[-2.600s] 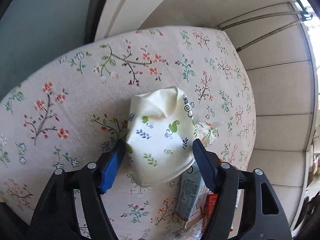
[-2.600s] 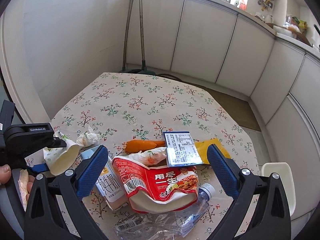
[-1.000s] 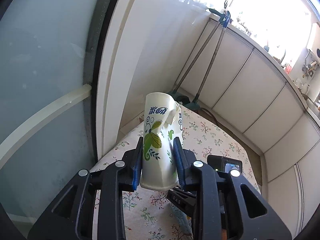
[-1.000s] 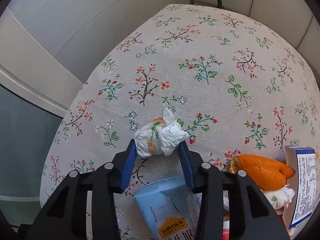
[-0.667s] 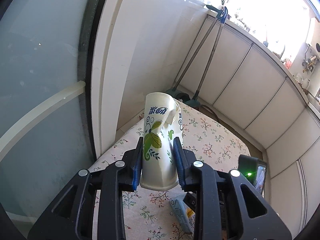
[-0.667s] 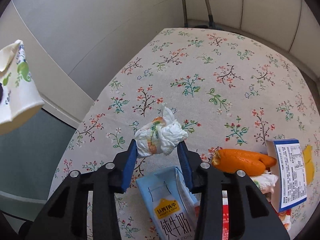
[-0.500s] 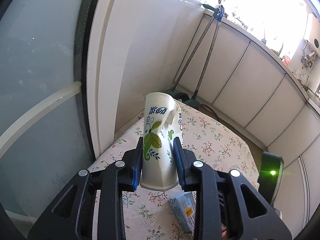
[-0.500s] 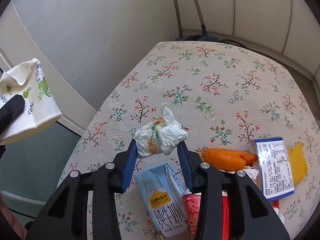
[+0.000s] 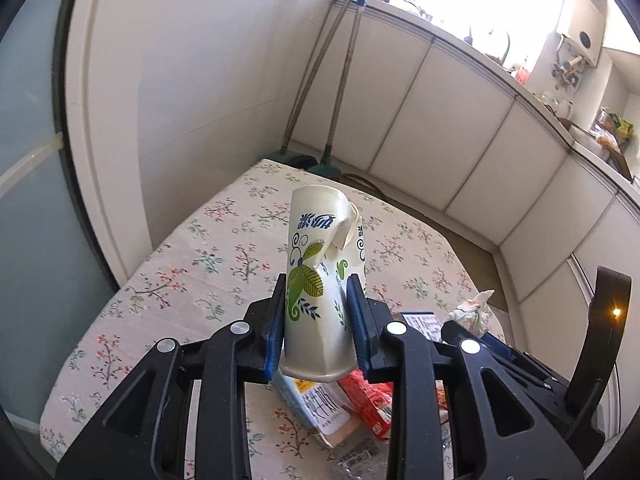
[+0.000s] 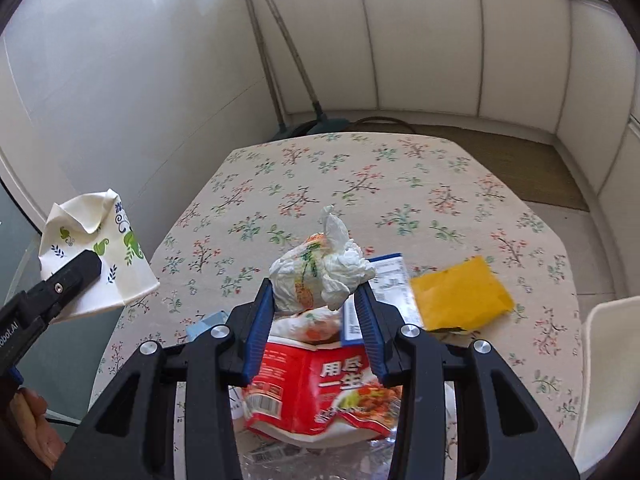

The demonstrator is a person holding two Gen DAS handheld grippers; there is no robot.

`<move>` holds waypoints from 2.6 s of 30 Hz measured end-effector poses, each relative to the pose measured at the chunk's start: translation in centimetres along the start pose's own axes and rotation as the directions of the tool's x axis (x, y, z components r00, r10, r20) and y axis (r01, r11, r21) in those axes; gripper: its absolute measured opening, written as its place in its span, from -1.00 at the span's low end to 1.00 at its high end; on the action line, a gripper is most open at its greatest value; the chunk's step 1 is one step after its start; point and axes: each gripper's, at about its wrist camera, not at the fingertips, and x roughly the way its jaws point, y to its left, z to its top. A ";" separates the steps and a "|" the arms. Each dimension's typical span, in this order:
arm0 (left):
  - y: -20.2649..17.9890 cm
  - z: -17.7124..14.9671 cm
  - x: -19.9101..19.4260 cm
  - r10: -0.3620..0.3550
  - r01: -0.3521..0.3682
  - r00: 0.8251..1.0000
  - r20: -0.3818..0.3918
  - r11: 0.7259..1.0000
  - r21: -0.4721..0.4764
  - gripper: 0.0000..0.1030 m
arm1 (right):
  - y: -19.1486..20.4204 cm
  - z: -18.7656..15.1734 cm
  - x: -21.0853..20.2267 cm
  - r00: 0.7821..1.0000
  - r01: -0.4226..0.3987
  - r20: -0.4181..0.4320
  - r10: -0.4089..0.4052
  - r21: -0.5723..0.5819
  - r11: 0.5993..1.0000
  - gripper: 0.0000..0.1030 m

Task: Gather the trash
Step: 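Carry the tissue over the white bin and open the right tool, then lower the paper cup into the white bin and open the left tool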

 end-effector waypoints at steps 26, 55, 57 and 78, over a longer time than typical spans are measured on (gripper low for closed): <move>-12.0 -6.0 1.1 -0.127 0.132 0.991 -0.036 0.961 0.244 -0.46 | -17.4 -4.6 -10.8 0.895 0.353 0.164 -0.415 0.310 0.883 -0.20; -31.7 -14.7 3.5 -0.283 0.375 0.923 -0.261 0.814 0.444 -0.46 | -37.1 -14.5 -17.5 0.799 0.490 -0.040 -0.599 0.622 0.611 0.54; -33.0 -15.6 3.8 -0.287 0.392 0.915 -0.284 0.803 0.449 -0.46 | -37.7 -15.0 -18.0 0.796 0.492 -0.044 -0.603 0.627 0.604 0.54; -42.0 -20.6 5.0 -0.274 0.490 0.855 -0.440 0.706 0.511 -0.33 | -40.9 -20.0 -21.8 0.774 0.497 -0.086 -0.627 0.696 0.518 0.54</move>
